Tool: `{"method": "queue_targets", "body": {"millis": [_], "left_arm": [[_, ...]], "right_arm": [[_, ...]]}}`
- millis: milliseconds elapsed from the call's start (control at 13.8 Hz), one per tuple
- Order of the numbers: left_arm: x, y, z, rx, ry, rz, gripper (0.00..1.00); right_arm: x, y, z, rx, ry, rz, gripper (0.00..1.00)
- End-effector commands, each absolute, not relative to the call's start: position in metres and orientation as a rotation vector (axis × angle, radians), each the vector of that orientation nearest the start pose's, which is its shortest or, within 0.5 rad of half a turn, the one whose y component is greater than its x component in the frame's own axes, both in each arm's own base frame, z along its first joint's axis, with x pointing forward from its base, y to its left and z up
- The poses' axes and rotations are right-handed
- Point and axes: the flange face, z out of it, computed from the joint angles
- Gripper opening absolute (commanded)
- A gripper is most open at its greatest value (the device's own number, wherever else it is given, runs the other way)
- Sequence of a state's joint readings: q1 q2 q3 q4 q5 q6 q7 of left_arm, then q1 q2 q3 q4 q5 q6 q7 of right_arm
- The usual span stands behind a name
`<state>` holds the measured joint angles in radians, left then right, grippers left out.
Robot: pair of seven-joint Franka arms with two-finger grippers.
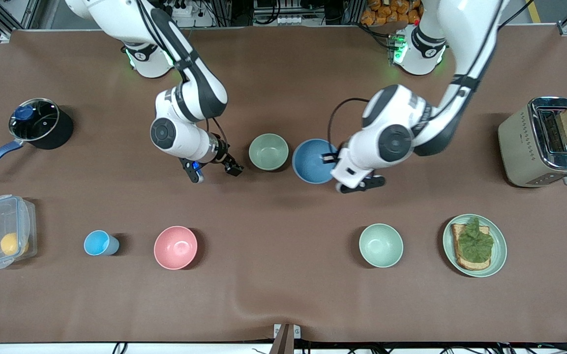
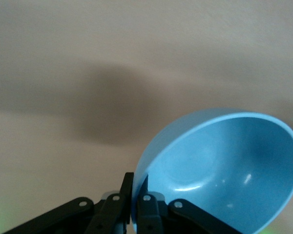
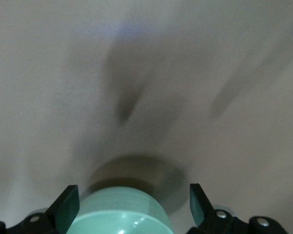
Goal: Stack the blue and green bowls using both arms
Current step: 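Lower the blue bowl into the green bowl with the left gripper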
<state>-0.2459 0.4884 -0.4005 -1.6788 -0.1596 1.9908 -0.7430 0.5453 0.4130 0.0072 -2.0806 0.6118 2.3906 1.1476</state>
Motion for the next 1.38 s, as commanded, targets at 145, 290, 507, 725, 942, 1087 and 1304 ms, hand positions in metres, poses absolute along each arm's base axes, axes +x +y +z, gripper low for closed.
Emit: {"method": "queue_targets", "body": {"millis": [145,290,507,725,942,1087,1304], "left_arm": [[0.509,-0.439,0.300,-3.269,-0.396,0.527,0.00],[0.493,-0.460,0.286,-3.257,-0.393,0.533,0.00],[0.469,-0.485,0.267,-3.236,-0.368,0.559,0.00],[0.460,-0.495,0.259,-3.234,-0.347,0.554,0.00],[0.452,-0.502,0.249,-3.229,-0.332,0.561,0.00],[0.451,-0.502,0.241,-3.219,-0.319,0.559,0.00],[0.451,-0.501,0.233,-3.210,-0.267,0.537,0.03]], "right_arm": [[0.494,0.307,0.181,-2.337,1.613,0.626,1.00],[0.493,0.307,0.176,-2.298,1.614,0.655,1.00],[0.486,0.312,0.166,-2.279,1.588,0.689,1.00],[0.487,0.309,0.165,-2.274,1.594,0.688,1.00],[0.488,0.309,0.165,-2.269,1.598,0.689,1.00],[0.486,0.311,0.165,-2.260,1.601,0.695,1.00],[0.486,0.313,0.165,-2.262,1.597,0.695,1.00]]}}
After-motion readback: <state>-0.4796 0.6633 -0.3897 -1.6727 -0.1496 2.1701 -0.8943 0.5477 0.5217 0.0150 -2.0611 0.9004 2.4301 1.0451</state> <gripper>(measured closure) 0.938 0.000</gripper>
